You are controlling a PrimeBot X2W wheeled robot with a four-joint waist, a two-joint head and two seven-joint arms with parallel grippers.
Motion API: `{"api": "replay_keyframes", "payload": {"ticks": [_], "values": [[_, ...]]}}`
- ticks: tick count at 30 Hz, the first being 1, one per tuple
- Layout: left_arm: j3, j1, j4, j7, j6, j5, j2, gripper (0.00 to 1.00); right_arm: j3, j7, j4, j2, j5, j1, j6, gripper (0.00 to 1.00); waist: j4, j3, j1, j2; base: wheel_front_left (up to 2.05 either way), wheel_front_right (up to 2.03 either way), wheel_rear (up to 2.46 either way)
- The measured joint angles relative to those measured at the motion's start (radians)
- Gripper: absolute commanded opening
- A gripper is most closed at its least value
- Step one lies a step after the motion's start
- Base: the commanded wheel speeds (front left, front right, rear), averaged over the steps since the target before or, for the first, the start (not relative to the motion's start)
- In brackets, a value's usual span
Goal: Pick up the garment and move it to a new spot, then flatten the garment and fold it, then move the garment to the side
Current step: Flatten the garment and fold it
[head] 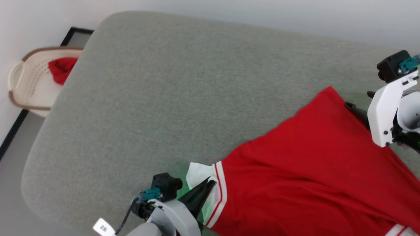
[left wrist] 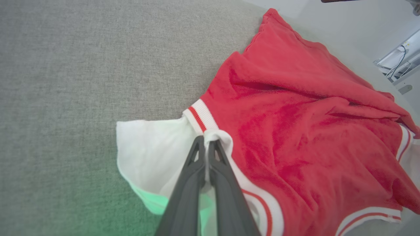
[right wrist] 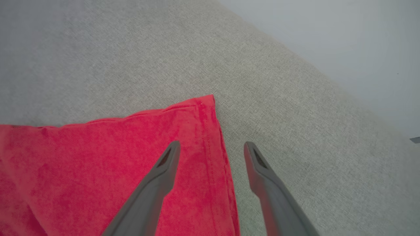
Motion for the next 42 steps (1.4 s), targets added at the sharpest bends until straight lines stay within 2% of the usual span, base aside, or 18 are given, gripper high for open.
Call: {"api": "replay_keyframes", "payload": {"ticks": [6, 16, 17, 18, 19, 23, 32, 35, 42], "values": [[-0.019, -0.033, 0.037, -0.017, -0.014, 0.002, -0.033, 0.0, 0.136, 0.044, 0.177, -0.008, 0.059, -0.116, 0.0, 1.0, 0.06, 0.046, 0.0, 0.0, 0.0, 0.0, 0.0], [-0.034, -0.051, 0.076, -0.035, -0.026, -0.011, -0.056, 0.0, 0.267, 0.119, 0.324, -0.005, 0.129, -0.212, 0.0, 1.0, 0.108, 0.078, 0.0, 0.0, 0.0, 0.0, 0.0], [-0.035, -0.052, 0.079, -0.036, -0.026, -0.013, -0.058, 0.0, 0.276, 0.132, 0.339, -0.003, 0.138, -0.22, 0.0, 0.47, 0.111, 0.078, 0.0, 0.0, 0.0, 0.0, 0.0], [-0.037, -0.052, 0.083, -0.038, -0.026, -0.016, -0.059, 0.0, 0.282, 0.141, 0.352, -0.001, 0.147, -0.229, 0.0, 0.13, 0.113, 0.079, 0.0, 0.0, 0.0, 0.0, 0.0], [-0.039, -0.053, 0.088, -0.038, -0.026, -0.017, -0.059, 0.0, 0.291, 0.149, 0.363, 0.002, 0.152, -0.237, 0.0, 0.0, 0.114, 0.078, 0.0, 0.0, 0.0, 0.0, 0.0], [-0.044, -0.056, 0.098, -0.044, -0.027, -0.025, -0.061, 0.0, 0.317, 0.162, 0.39, 0.011, 0.186, -0.255, 0.0, 0.0, 0.113, 0.074, 0.0, 0.0, 0.0, 0.0, 0.0], [-0.044, -0.062, 0.1, -0.024, -0.03, -0.065, -0.033, 0.0, 0.346, 0.095, 0.412, 0.034, 0.244, -0.282, 0.0, 0.0, 0.083, 0.062, 0.0, 0.0, 0.0, 0.0, 0.0], [-0.047, -0.069, 0.067, 0.03, -0.031, -0.106, 0.004, 0.0, 0.355, 0.07, 0.402, 0.032, 0.262, -0.3, 0.0, 0.0, 0.069, 0.049, 0.0, 0.0, 0.0, 0.0, 0.0], [-0.041, -0.131, -0.077, 0.159, -0.032, -0.176, 0.155, 0.0, 0.366, -0.004, 0.356, 0.025, 0.306, -0.352, 0.0, 0.0, 0.033, 0.006, 0.0, 0.0, 0.0, 0.0, 0.0]]}}
